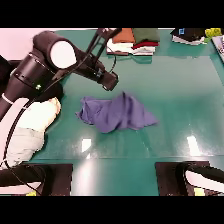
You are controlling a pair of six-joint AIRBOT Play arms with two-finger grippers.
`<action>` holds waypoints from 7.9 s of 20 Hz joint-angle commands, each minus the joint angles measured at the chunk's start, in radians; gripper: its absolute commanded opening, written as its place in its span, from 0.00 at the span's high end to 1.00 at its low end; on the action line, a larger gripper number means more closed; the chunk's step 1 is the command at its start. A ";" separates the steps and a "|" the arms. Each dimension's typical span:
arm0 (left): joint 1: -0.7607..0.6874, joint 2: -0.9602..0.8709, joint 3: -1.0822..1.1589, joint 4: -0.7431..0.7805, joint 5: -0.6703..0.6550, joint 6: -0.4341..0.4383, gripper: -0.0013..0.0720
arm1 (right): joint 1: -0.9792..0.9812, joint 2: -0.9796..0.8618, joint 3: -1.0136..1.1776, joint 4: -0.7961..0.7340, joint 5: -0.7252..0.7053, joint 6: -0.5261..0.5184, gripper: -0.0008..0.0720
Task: Fold the shirts.
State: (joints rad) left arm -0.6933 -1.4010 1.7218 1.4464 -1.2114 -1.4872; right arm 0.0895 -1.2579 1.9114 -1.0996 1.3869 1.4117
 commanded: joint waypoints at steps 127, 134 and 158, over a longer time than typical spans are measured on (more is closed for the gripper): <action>0.483 0.347 -1.064 -0.006 0.064 -0.216 0.03 | -0.284 0.275 -1.369 -0.262 -0.094 0.064 0.96; 0.483 0.347 -1.128 -0.175 0.142 -0.179 0.79 | -0.284 0.275 -1.369 -0.262 -0.093 0.064 0.96; 0.483 0.678 0.299 0.092 0.200 -0.154 0.95 | -0.286 0.378 0.256 -0.389 0.069 0.066 0.97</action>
State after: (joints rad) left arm -0.2108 -0.7212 1.9461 1.4887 -1.0637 -1.6428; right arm -0.1959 -0.8177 1.9877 -1.4452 1.3933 1.4757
